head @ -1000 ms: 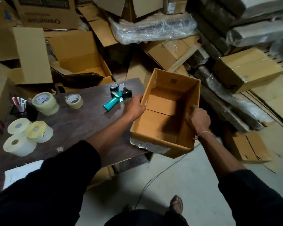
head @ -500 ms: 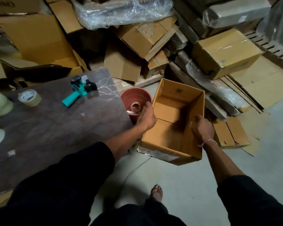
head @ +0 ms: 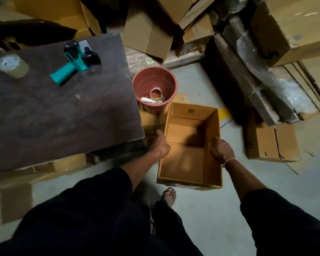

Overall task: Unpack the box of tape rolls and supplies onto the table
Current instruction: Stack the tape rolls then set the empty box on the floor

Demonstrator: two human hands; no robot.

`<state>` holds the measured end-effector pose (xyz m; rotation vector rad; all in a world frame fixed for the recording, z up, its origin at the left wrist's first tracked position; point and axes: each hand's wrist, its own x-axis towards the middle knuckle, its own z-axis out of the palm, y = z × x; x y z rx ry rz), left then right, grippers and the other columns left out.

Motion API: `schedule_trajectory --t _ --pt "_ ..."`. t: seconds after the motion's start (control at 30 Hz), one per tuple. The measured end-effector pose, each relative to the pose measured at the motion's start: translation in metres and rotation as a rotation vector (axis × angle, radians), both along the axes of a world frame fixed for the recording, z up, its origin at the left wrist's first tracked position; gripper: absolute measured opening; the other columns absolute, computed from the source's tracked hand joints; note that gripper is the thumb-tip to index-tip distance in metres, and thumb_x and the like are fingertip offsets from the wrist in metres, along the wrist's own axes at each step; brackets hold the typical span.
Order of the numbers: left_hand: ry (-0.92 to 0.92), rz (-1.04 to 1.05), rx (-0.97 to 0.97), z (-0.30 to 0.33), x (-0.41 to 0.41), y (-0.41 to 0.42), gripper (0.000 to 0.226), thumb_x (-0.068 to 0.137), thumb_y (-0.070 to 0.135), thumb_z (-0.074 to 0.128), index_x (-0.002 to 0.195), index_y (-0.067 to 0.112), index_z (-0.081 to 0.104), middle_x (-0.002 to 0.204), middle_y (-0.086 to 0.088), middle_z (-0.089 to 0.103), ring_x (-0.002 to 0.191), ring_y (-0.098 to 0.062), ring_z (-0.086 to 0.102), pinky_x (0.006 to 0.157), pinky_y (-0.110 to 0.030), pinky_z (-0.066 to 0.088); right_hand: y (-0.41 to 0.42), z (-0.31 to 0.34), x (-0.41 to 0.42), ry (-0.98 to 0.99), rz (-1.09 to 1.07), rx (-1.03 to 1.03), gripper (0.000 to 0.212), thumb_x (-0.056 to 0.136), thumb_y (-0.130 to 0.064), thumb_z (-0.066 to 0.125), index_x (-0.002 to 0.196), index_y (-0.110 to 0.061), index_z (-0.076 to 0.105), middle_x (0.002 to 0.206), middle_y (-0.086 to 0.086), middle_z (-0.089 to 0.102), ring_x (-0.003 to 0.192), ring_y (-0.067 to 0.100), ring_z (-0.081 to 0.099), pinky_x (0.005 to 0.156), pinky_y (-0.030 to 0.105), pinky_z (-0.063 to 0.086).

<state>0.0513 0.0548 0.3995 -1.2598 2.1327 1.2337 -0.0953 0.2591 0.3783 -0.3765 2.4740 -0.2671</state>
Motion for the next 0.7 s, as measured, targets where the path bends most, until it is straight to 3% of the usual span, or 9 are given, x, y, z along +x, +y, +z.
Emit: schedule_trajectory --t 0.13,0.23,0.37,0.43,0.53,0.63,0.7 --pt "0.018 0.015 -0.019 -0.05 -0.007 -0.007 0.043 0.096 0.013 0.057 0.13 0.023 0.032 0.118 -0.006 0.059 0.109 -0.026 0.061 0.088 -0.044 0.053 0.0 -0.044 0.002 -0.062 -0.05 0.022 0.046 0.1 -0.028 0.045 0.143 -0.01 0.045 0.132 0.028 0.056 0.12 0.043 0.056 0.1 0.043 0.045" --pt "0.034 0.005 -0.012 -0.08 -0.016 -0.009 0.036 0.099 0.015 0.055 0.129 0.026 0.038 0.118 -0.006 0.058 0.105 -0.024 0.06 0.078 -0.038 0.047 0.001 -0.073 0.007 -0.096 -0.123 0.027 0.044 0.102 -0.03 0.042 0.141 -0.01 0.045 0.132 0.028 0.056 0.121 0.043 0.055 0.101 0.043 0.044" --pt "0.063 0.026 -0.022 -0.128 -0.029 -0.013 0.024 0.101 0.019 0.052 0.124 0.026 0.054 0.115 -0.002 0.061 0.107 -0.021 0.059 0.087 -0.038 0.048 0.002 -0.11 0.022 -0.202 -0.235 0.003 0.043 0.098 -0.023 0.047 0.138 -0.009 0.048 0.129 0.028 0.059 0.117 0.045 0.058 0.099 0.045 0.049" --pt "0.078 0.11 0.019 -0.158 -0.037 -0.015 0.018 0.101 0.028 0.051 0.114 0.024 0.064 0.109 0.001 0.063 0.102 -0.019 0.059 0.087 -0.036 0.047 0.0 -0.133 0.03 -0.265 -0.3 -0.023 0.052 0.087 -0.028 0.048 0.135 -0.009 0.05 0.126 0.026 0.061 0.112 0.044 0.061 0.096 0.046 0.052" --pt "0.085 0.367 0.124 -0.194 -0.054 -0.015 0.041 0.094 0.05 0.056 0.11 0.018 0.074 0.106 -0.001 0.07 0.104 -0.022 0.064 0.089 -0.035 0.048 -0.002 -0.18 0.038 -0.333 -0.408 -0.064 0.067 0.075 -0.034 0.046 0.138 -0.009 0.048 0.128 0.022 0.062 0.111 0.043 0.062 0.097 0.046 0.053" --pt "0.11 0.344 0.103 -0.243 -0.069 -0.018 0.041 0.098 0.05 0.05 0.121 0.023 0.072 0.121 -0.003 0.068 0.116 -0.022 0.059 0.106 -0.039 0.045 -0.006 -0.234 0.043 -0.353 -0.502 -0.104 0.072 0.07 -0.033 0.042 0.137 -0.008 0.049 0.126 0.02 0.064 0.109 0.042 0.064 0.095 0.047 0.054" --pt "0.123 0.381 0.116 -0.276 -0.075 -0.018 0.042 0.097 0.052 0.053 0.124 0.023 0.07 0.126 -0.003 0.066 0.122 -0.023 0.058 0.106 -0.037 0.045 -0.006 -0.284 0.042 -0.334 -0.554 -0.125 0.074 0.067 -0.03 0.041 0.138 -0.01 0.048 0.121 0.021 0.065 0.101 0.042 0.067 0.086 0.05 0.058"
